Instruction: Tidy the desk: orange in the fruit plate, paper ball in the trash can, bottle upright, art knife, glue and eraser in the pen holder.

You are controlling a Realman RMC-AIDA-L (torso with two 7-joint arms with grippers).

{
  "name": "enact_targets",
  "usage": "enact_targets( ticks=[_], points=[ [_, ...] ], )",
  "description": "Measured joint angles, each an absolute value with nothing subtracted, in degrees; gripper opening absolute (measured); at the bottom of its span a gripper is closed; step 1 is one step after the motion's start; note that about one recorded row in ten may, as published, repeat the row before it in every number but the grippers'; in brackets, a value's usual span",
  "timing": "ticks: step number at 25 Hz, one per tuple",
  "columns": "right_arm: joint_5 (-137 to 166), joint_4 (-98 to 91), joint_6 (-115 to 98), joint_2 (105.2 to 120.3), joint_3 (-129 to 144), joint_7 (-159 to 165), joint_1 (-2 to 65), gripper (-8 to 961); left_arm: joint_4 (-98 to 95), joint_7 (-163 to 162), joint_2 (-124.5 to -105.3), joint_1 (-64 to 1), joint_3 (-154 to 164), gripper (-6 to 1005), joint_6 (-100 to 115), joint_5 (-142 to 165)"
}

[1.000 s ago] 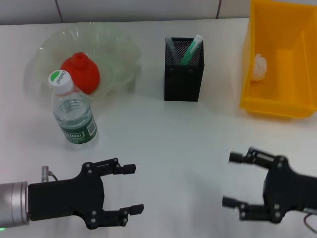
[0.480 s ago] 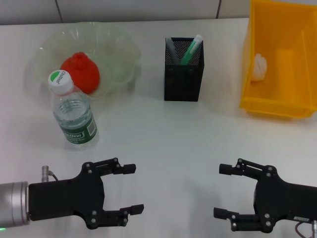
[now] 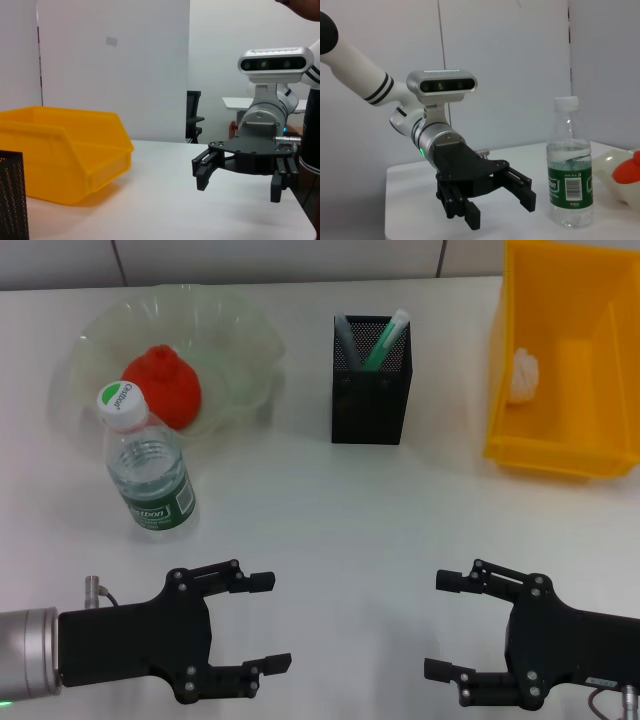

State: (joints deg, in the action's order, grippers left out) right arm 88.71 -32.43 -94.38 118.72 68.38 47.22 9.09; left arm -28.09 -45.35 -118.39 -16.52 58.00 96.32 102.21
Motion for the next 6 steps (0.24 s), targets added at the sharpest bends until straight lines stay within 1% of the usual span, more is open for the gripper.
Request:
enact_targets(
  ticks=[6],
  points=[
    [88.61,-32.42,-94.31,119.03,68.11,47.15,9.03,846,-27.91,-45.26,-118.39,-16.18,57.02,785,96.32,102.21]
  ],
)
